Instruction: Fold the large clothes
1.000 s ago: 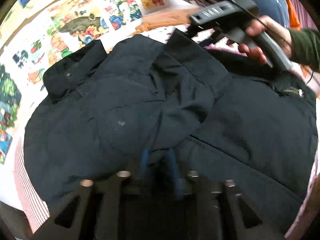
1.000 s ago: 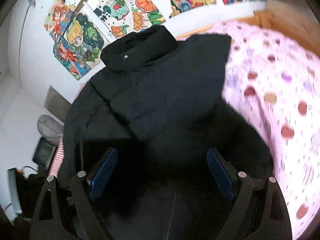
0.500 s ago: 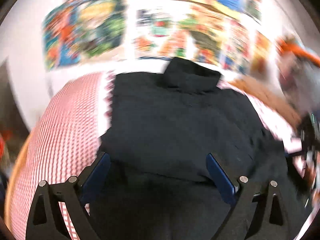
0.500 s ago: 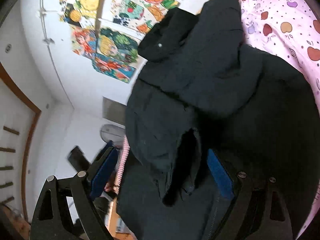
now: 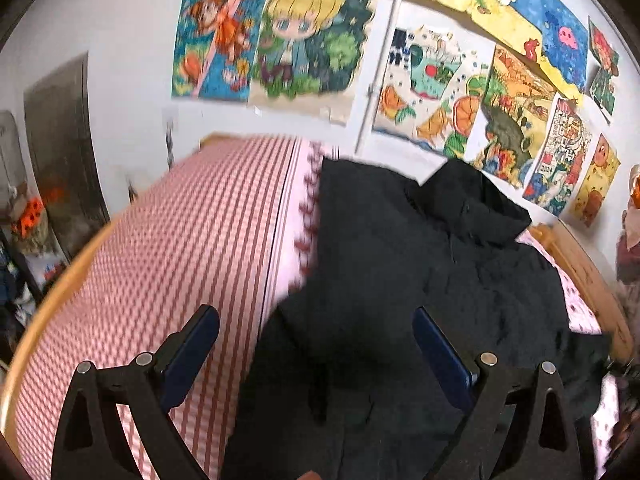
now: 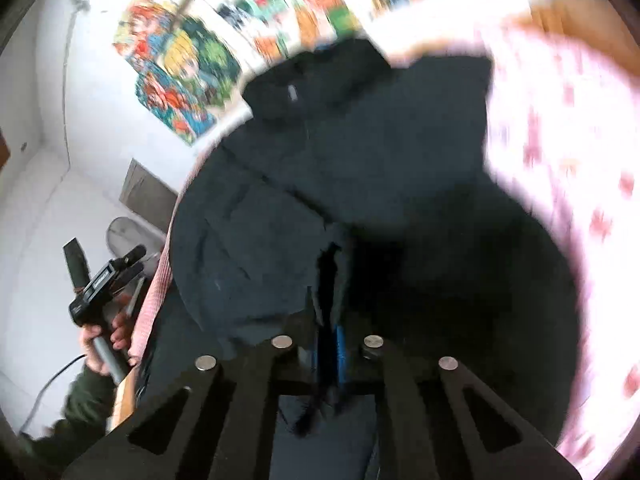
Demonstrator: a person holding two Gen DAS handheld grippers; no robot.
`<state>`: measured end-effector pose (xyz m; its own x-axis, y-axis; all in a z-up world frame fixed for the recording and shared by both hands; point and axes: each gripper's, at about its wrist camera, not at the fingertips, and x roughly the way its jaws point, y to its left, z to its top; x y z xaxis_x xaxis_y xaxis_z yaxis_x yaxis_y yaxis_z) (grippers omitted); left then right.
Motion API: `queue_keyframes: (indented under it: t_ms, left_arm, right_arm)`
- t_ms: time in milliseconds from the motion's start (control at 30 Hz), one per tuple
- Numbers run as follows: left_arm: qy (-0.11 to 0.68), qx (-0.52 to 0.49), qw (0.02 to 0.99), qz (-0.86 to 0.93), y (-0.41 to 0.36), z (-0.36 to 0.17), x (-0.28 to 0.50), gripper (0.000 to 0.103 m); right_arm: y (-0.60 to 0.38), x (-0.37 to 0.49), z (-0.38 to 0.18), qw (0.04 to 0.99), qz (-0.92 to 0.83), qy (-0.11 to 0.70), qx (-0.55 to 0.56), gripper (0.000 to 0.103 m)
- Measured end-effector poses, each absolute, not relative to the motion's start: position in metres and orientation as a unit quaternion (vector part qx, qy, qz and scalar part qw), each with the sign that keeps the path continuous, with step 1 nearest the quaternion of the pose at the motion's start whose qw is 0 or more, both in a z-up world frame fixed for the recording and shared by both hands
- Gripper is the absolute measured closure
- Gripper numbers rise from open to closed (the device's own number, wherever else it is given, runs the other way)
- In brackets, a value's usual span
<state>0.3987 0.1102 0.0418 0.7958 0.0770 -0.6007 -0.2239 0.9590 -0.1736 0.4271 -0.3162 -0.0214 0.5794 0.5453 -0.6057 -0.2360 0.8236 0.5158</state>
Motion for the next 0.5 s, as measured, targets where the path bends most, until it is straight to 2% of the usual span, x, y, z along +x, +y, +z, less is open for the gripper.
queue_keyframes:
  t_ms: [167, 233, 267, 300, 367, 500]
  left_arm:
    - [0.319, -0.049, 0.94, 0.115, 0.085, 0.041, 0.437, 0.005]
    - [0.333, -0.014, 0.935, 0.123, 0.074, 0.033, 0.455, 0.005]
    - [0.337, -0.002, 0.933, 0.128, 0.07, 0.03, 0.461, 0.005]
    - [0.343, 0.016, 0.93, 0.135, 0.065, 0.024, 0.467, 0.005]
    - [0.351, 0.052, 0.924, 0.144, 0.055, 0.013, 0.476, 0.005]
    - [0.359, 0.112, 0.914, 0.154, 0.04, -0.011, 0.484, 0.004]
  right_arm:
    - [-0.32, 0.449, 0.024, 0.931, 0.137, 0.315, 0.121, 0.097]
    - [-0.318, 0.46, 0.021, 0.94, 0.091, 0.316, 0.093, 0.091]
    - [-0.313, 0.467, 0.016, 0.943, 0.058, 0.319, 0.068, 0.08]
    - [-0.315, 0.471, 0.013, 0.944, 0.044, 0.322, 0.055, 0.06]
    - [-0.308, 0.476, 0.002, 0.946, 0.029, 0.323, 0.024, 0.041]
    - [-0.284, 0.484, -0.023, 0.935, 0.033, 0.347, -0.059, 0.042]
